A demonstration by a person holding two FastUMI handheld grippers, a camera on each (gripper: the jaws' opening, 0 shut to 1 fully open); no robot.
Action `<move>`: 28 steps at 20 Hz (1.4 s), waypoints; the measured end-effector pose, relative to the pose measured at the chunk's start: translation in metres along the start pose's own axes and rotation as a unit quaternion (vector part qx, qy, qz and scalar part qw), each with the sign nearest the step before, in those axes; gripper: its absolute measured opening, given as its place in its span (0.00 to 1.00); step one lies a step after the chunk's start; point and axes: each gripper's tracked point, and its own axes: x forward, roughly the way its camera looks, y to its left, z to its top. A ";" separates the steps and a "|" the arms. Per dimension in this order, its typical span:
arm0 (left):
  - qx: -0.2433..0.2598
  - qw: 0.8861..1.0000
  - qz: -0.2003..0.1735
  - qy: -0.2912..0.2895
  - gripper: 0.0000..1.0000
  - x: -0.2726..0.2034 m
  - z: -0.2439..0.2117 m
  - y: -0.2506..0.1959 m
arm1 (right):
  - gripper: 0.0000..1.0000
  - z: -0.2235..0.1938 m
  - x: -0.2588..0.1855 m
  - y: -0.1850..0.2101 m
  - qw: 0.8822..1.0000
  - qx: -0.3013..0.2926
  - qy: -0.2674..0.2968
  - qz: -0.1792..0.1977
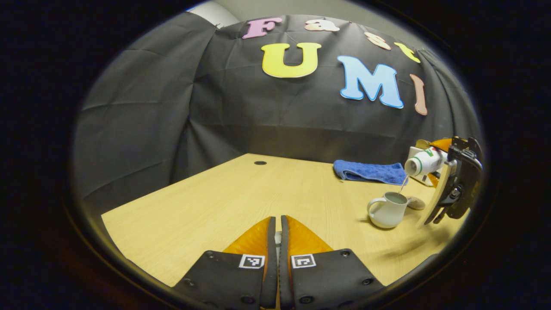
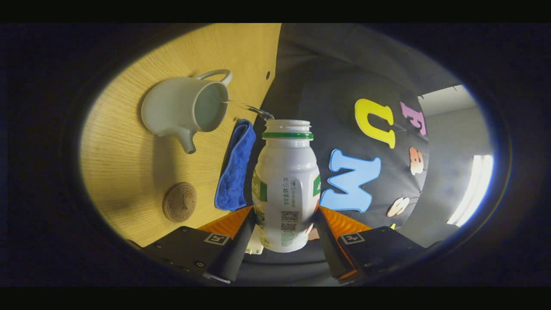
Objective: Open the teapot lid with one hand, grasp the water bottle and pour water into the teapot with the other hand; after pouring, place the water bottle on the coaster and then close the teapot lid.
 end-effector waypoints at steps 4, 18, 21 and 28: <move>0.000 1.000 0.001 0.000 0.08 -0.001 0.000 0.001 | 0.77 -0.001 -0.002 -0.009 1.000 -0.005 0.000 -0.007; -0.002 1.000 0.004 0.000 0.08 -0.002 0.002 0.004 | 0.78 -0.007 0.004 -0.034 0.999 -0.035 -0.005 -0.032; -0.003 1.000 0.004 0.003 0.12 -0.001 -0.001 0.004 | 0.78 -0.007 0.006 -0.041 0.998 -0.042 -0.007 -0.041; -0.002 1.000 0.005 0.002 0.09 -0.003 0.000 0.004 | 0.77 -0.008 0.009 -0.051 0.997 -0.058 -0.013 -0.051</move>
